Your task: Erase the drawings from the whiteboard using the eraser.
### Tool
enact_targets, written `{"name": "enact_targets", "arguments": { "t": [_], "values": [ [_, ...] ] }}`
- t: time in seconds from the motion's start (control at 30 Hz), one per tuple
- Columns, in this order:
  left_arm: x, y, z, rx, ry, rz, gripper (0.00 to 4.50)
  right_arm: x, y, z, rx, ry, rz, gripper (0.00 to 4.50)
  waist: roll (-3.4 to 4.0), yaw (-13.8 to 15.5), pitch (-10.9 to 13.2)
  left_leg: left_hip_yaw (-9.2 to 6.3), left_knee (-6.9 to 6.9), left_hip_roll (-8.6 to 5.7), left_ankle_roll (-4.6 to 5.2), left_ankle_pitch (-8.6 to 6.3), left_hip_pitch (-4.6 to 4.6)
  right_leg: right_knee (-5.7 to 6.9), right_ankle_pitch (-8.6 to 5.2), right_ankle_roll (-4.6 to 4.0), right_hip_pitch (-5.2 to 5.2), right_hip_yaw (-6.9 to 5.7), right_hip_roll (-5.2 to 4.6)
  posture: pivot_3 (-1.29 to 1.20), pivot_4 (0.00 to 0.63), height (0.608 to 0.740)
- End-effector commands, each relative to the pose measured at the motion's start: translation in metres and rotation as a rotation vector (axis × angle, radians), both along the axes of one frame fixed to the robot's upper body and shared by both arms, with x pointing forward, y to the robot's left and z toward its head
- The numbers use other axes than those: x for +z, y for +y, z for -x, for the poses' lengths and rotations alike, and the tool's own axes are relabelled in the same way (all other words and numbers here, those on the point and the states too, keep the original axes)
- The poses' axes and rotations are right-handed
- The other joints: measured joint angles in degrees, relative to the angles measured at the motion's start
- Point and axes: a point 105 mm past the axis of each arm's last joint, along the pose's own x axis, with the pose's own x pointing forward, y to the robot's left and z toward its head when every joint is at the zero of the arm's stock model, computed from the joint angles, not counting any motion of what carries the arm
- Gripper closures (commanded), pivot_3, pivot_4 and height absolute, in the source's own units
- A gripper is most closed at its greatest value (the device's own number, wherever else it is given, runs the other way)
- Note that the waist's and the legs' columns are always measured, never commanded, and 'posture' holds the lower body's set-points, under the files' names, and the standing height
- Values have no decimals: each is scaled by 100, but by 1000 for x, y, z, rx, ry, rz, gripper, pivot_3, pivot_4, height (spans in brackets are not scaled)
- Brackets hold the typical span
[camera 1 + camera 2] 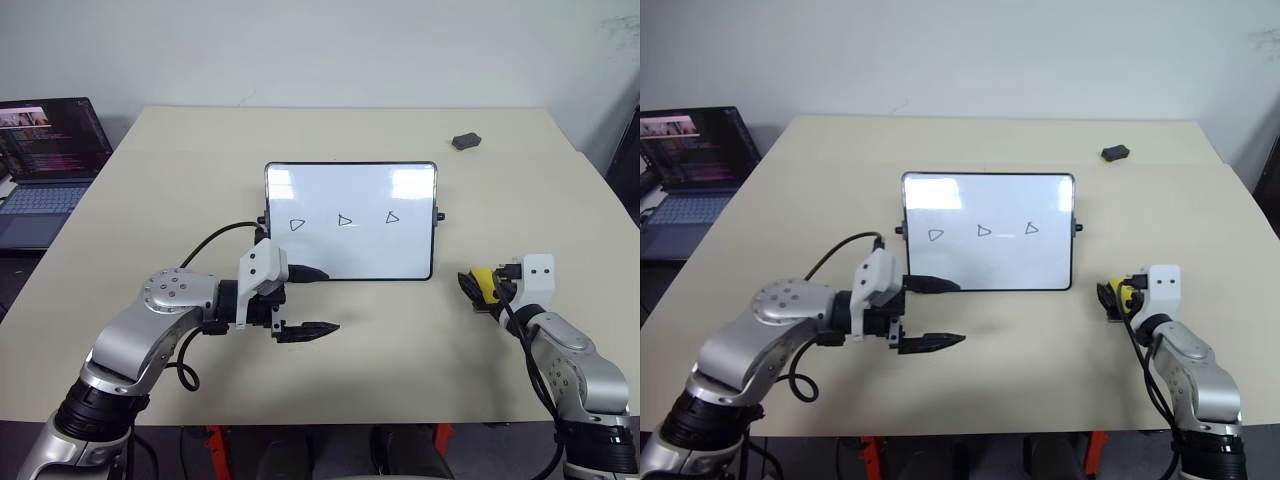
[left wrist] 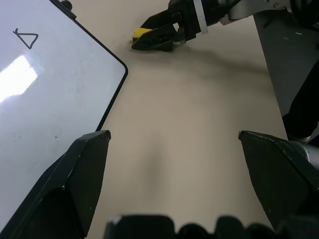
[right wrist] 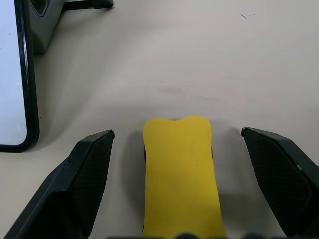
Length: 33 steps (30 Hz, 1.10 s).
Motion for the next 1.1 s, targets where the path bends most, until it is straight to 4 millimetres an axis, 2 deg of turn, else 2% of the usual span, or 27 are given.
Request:
{"name": "enact_targets", "arguments": {
  "t": [0.03,0.3,0.67,0.87,0.97,1.07,1.1],
  "values": [
    [5,0,3,-16,-27,-8,0,15,-4,1,-8,-59,-1,15,0,0,0,0,0,0,0,0,0,0,0,0,0,0,0,0,150,740],
    [4,1,3,-20,-26,-15,0,18,-9,5,-16,-64,-4,15,0,-1,0,0,0,0,0,0,0,0,0,0,0,0,0,0,150,740],
    [4,-1,3,-22,-23,-12,0,9,-6,7,-14,-41,-18,15,0,-1,0,0,0,0,0,0,1,1,0,0,0,0,0,0,150,740],
    [4,-2,4,-20,-19,-11,0,8,-5,6,-9,-37,-19,1952,0,-1,0,0,0,0,0,0,1,1,0,0,0,0,0,0,150,740],
    [4,-2,5,-19,-18,-10,0,8,-5,7,-9,-36,-19,1952,0,-1,0,0,0,0,0,0,0,1,0,0,0,0,0,0,150,740],
    [3,-2,5,-17,-16,-9,0,9,-6,6,-19,-41,-25,2461,0,-1,0,0,0,0,0,0,0,1,0,0,0,0,0,0,150,740],
    [2,-2,5,-17,-15,-8,0,9,-7,6,-22,-43,-28,2806,0,-1,0,0,0,0,0,0,1,1,0,0,0,0,0,0,150,740]
  ]
}}
